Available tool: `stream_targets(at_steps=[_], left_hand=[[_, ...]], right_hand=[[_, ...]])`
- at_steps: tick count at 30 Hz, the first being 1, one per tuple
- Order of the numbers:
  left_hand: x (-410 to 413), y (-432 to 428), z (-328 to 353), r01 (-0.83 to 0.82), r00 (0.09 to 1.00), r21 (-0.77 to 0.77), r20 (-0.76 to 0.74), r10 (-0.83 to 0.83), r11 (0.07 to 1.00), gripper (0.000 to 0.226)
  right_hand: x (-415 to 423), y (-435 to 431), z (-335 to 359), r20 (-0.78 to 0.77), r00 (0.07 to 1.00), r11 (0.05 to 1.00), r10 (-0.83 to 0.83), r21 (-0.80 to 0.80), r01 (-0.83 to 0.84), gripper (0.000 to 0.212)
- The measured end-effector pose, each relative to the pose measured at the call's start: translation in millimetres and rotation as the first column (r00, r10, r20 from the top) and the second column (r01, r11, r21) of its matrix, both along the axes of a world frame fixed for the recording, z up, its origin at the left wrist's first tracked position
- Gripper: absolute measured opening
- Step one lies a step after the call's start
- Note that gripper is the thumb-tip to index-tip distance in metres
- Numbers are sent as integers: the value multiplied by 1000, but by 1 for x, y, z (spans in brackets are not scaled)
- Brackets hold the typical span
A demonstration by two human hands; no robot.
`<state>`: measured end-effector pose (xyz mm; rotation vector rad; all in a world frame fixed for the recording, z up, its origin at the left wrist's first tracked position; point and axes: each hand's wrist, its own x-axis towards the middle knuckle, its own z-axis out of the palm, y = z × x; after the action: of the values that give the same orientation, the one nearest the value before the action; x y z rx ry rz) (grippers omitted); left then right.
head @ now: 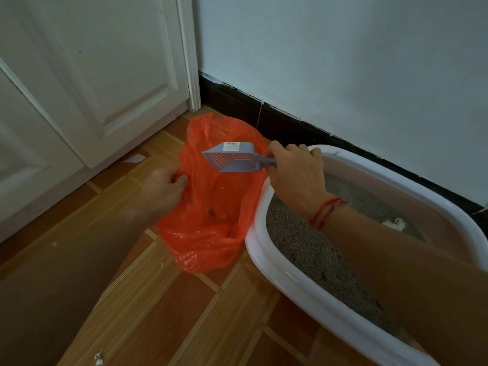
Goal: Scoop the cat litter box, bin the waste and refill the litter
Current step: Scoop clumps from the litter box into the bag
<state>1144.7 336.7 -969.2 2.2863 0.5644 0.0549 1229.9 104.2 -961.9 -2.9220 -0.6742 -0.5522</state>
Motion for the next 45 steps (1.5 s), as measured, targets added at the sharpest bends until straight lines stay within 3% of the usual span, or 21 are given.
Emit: stream_targets(at_steps=[7, 13, 19, 27, 34, 40, 45], left_hand=[[-1, -2, -2, 30, 999, 6, -16, -30, 1000, 24], [0, -1, -6, 71, 997, 53, -23, -70, 996, 23], [4, -7, -4, 99, 995, 77, -35, -96, 992, 24], [7, -10, -8, 130, 991, 144, -49, -124, 981, 25], [4, -12, -8, 154, 987, 143, -63, -146, 978, 20], [3, -12, -9, 162, 986, 132, -48, -157, 978, 20], [1, -8, -12, 158, 987, 146, -44, -153, 977, 22]], right_hand=[[1, -23, 11, -88, 995, 997, -47, 64, 53, 13], [4, -68, 31, -248, 955, 970, -164, 135, 202, 23], [-6, -122, 40, -415, 857, 948, -307, -56, 312, 20], [-35, -153, 31, -586, 730, 915, -352, -378, 138, 15], [-52, -140, 31, -470, 808, 801, -355, -599, 4, 20], [-57, -128, 20, -502, 795, 795, -341, -605, -41, 27], [-58, -126, -4, -643, 676, 886, -360, -463, 32, 33]])
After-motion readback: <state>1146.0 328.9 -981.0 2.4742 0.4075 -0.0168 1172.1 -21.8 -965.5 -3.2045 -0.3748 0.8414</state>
